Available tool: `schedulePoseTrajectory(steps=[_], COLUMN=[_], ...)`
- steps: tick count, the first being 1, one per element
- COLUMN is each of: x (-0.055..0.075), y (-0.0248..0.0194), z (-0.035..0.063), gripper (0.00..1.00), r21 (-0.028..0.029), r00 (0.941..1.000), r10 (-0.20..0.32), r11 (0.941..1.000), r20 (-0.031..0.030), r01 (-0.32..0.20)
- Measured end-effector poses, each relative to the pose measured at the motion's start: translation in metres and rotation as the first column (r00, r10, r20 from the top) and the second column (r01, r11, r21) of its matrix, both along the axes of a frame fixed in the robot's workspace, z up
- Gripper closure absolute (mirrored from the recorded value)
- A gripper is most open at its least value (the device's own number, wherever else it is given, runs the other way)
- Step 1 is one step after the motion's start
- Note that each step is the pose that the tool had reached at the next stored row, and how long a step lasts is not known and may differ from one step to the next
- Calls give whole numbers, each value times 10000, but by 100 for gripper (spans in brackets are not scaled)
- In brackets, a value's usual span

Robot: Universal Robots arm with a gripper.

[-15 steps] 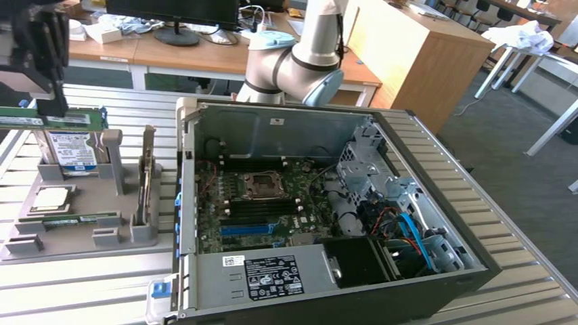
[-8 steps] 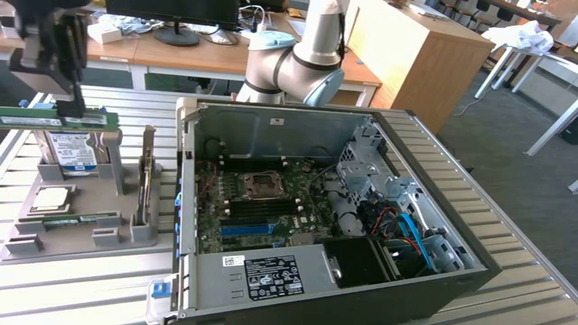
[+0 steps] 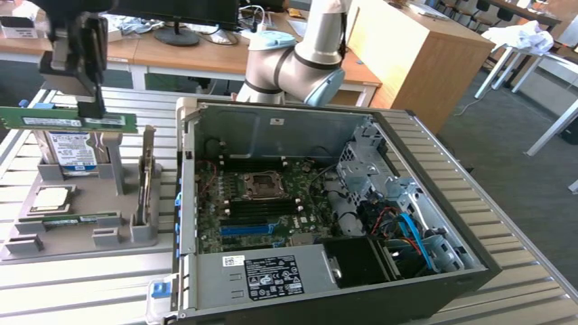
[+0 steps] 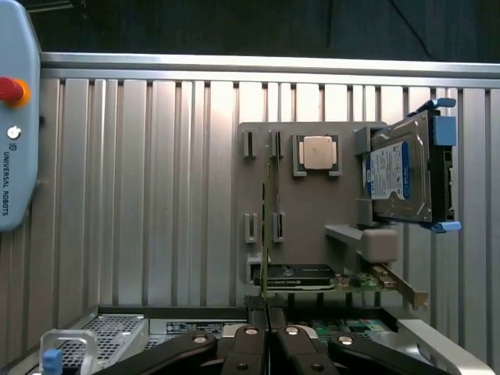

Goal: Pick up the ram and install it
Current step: 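Pick up the ram and move it above insertion slot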

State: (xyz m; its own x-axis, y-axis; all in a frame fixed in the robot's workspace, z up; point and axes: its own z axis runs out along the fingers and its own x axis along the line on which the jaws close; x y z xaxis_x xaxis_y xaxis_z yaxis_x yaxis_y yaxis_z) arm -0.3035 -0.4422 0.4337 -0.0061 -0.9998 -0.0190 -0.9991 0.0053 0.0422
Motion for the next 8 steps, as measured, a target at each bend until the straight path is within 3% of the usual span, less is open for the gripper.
schedulePoseTrajectory(steps=[8], x=[163], y=[-1], z=[0], gripper=[89], r21=[0], r00=[10000], r10=[0], r11=[10000], r20=[0], r01=[0])
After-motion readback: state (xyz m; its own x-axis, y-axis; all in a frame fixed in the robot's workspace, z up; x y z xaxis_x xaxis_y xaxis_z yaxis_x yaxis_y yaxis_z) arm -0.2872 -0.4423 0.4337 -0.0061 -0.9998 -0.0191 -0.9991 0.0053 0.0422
